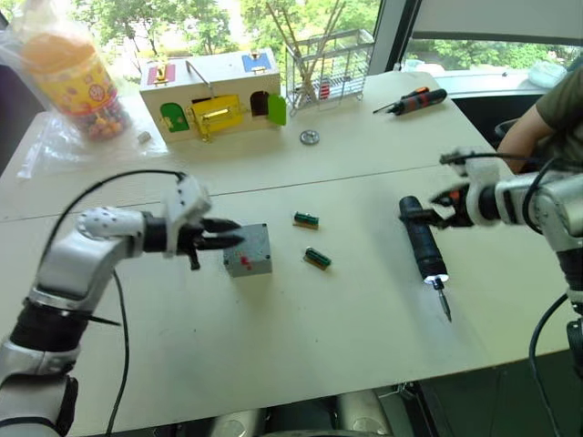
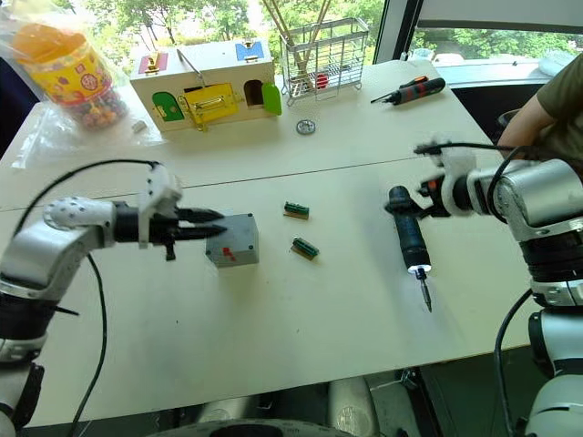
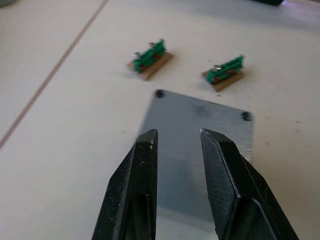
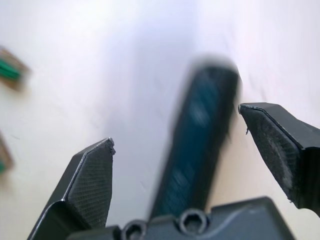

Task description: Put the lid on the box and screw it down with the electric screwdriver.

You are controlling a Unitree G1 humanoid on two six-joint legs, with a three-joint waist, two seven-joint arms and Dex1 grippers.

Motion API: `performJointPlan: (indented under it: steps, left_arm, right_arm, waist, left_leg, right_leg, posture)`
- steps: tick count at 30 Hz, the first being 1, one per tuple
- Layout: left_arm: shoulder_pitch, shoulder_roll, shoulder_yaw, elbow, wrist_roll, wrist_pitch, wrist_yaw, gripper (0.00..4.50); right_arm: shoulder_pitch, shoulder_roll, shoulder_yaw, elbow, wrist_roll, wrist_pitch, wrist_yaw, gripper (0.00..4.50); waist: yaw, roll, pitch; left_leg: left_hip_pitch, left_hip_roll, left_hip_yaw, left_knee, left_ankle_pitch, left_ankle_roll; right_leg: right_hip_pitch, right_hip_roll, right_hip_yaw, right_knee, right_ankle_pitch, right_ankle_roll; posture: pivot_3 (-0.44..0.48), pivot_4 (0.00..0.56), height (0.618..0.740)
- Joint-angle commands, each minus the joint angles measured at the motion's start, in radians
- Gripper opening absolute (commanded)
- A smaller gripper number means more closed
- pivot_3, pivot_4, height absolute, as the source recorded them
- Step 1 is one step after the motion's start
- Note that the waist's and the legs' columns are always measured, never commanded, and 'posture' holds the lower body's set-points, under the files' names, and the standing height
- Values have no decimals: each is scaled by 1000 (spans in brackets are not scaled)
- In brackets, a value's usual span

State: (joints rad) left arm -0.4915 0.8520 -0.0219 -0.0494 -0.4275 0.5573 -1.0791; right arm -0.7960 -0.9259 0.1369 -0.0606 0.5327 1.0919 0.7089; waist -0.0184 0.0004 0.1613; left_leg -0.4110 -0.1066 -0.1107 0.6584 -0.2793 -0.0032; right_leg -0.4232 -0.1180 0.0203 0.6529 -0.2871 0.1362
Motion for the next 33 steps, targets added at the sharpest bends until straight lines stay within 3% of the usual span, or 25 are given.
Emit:
performJointPlan:
  steps: [1,4,6,10,17,25,33]
  left_arm:
    - [-22,32,47,117,40,-57,-3,1329]
    - [-3,69,7,209,136,-123,6,1329]
    - [44,78,-2,188,152,-119,7,1329]
    - [121,50,38,78,110,-48,42,1329]
    - [190,-51,-5,-77,150,29,182,1329]
    - [137,-97,-42,-18,183,-1,198,1329]
    - [76,-121,-55,52,210,-38,183,1329]
  right_arm:
    - [88,119,-41,-260,23,-197,10,4465]
    - [181,232,76,-376,-46,-267,-34,4465]
    - [232,334,147,-398,-50,-247,-82,4465]
    - [257,394,245,-404,-102,-210,-106,4465]
    - [245,464,261,-383,-103,-81,-145,4465]
    - [242,593,260,-292,-105,-18,-191,4465]
    - [266,713,220,-315,-47,64,-209,4465]
  waist:
    - [1,-1,0]
    - [3,-1,0]
    - [1,-2,-1]
    - [11,-2,-1]
    - [6,-4,-1]
    - [2,-4,-1]
    - [2,-4,-2]
  left_leg:
    - [0,0,0,-1,0,0]
    - [0,0,-1,-1,1,-1]
    - [0,-1,-1,1,1,-1]
    - [0,-2,-1,5,1,-1]
    - [0,-3,-4,6,0,-1]
    - [0,-2,-3,4,1,-1]
    - [0,-3,-3,5,1,-1]
  right_leg:
    - [0,0,-1,0,0,0]
    - [-1,0,-2,1,0,0]
    - [-1,0,-1,3,0,0]
    - [-1,-1,-1,3,0,0]
    - [3,0,-1,5,0,0]
    - [-2,0,-1,10,0,0]
    - [-2,0,-1,10,0,0]
  posture:
    - [0,150,740]
    - [0,150,740]
    - [0,150,740]
    - [0,150,740]
    - [0,150,740]
    - [0,150,740]
    - [0,150,740]
